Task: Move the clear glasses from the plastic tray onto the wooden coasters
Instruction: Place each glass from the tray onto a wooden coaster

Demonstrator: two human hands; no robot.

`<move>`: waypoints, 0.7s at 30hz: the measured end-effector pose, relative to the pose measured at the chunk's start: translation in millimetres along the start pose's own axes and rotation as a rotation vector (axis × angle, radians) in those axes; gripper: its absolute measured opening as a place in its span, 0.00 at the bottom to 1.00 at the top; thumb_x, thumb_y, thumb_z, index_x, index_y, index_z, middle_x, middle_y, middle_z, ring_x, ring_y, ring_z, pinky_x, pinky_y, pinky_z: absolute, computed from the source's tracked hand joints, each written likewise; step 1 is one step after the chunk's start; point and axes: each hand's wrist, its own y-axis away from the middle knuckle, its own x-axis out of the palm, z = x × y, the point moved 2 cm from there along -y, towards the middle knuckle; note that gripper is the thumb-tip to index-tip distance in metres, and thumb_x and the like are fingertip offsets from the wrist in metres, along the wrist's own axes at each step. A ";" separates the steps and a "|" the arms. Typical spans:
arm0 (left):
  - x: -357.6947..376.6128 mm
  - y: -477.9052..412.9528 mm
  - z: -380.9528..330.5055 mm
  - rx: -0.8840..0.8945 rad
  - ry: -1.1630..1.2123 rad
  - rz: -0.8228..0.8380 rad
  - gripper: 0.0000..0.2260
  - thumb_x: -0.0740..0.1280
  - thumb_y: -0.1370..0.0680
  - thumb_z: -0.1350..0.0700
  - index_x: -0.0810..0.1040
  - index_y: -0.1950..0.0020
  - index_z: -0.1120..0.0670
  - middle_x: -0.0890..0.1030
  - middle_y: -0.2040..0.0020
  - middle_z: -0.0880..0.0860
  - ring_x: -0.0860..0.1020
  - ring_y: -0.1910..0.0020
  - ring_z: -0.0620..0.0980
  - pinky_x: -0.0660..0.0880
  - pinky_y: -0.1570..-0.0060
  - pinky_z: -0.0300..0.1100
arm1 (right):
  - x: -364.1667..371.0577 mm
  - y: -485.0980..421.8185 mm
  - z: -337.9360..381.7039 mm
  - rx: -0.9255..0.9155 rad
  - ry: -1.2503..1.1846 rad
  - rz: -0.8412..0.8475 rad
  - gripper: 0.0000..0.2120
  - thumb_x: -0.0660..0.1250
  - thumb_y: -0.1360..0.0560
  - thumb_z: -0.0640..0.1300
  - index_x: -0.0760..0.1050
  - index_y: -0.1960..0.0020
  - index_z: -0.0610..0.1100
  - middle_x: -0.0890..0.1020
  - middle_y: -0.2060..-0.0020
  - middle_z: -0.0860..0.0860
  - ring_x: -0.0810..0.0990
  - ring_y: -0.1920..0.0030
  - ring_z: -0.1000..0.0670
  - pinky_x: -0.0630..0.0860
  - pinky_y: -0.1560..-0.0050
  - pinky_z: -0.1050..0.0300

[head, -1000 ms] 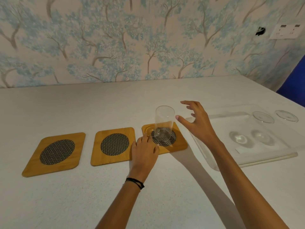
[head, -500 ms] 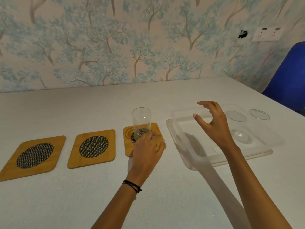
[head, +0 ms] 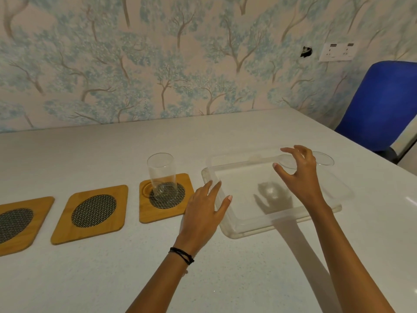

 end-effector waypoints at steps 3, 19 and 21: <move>5.4 0.5 -1.4 -0.023 0.021 0.025 0.31 0.46 0.25 0.30 0.57 0.26 0.43 0.60 0.24 0.49 0.58 0.26 0.49 0.54 0.29 0.47 | 1.3 -1.2 -10.6 0.068 -0.011 0.036 0.22 0.71 0.29 0.48 0.72 0.37 0.46 0.64 0.31 0.42 0.63 0.31 0.41 0.65 0.41 0.53; 6.6 4.4 2.9 -0.010 -0.004 -0.008 0.32 0.45 0.25 0.30 0.57 0.26 0.45 0.65 0.26 0.49 0.63 0.29 0.49 0.63 0.29 0.52 | 4.1 -1.4 -11.5 0.095 -0.083 0.081 0.24 0.73 0.31 0.44 0.71 0.37 0.46 0.73 0.38 0.41 0.75 0.42 0.43 0.72 0.44 0.52; 5.5 5.8 2.4 -0.008 0.010 -0.010 0.32 0.46 0.25 0.30 0.58 0.26 0.46 0.66 0.27 0.49 0.64 0.30 0.48 0.64 0.30 0.52 | 3.5 -0.2 -9.4 0.099 -0.085 0.069 0.23 0.73 0.31 0.44 0.72 0.37 0.46 0.73 0.38 0.41 0.75 0.42 0.42 0.73 0.43 0.50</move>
